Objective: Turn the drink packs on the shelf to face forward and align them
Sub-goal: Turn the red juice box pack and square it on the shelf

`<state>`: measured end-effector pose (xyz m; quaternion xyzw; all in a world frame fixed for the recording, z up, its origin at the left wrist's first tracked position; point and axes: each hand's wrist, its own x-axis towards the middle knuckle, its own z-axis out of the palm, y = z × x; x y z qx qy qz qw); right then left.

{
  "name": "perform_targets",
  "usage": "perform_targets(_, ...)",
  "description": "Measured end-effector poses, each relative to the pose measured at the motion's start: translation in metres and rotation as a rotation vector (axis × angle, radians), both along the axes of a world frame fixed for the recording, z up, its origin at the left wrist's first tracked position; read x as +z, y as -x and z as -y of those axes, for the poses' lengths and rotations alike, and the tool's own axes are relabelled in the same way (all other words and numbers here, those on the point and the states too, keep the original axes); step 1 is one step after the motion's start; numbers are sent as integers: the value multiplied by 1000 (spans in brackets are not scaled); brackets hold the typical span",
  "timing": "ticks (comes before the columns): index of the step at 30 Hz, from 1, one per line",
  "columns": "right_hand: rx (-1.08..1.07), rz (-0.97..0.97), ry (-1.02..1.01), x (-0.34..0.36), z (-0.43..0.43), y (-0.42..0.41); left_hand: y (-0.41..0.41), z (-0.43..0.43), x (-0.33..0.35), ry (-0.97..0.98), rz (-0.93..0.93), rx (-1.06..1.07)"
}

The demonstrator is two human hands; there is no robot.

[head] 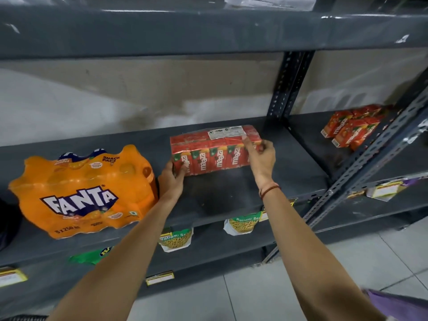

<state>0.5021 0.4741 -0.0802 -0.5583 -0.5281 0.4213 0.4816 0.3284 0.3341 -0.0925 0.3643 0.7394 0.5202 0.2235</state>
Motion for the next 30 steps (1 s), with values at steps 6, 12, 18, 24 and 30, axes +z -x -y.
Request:
perform_targets(6,195,-9,107,13,11,-9,-10,8,3,29,-2,-17)
perform_targets(12,148,59,62,16,38,-26,-22,31,-1,98,-56,-14)
perform_targets(18,99,62,29,11,82,-54,-44,67,-9,36,-130,-7)
perform_targets(24,100,39,10,20,102,-61,-53,86,-10,-24,-130,1)
perform_targets(30,123,19,-3,13,99,-68,-59,95,-13,-21,-108,18)
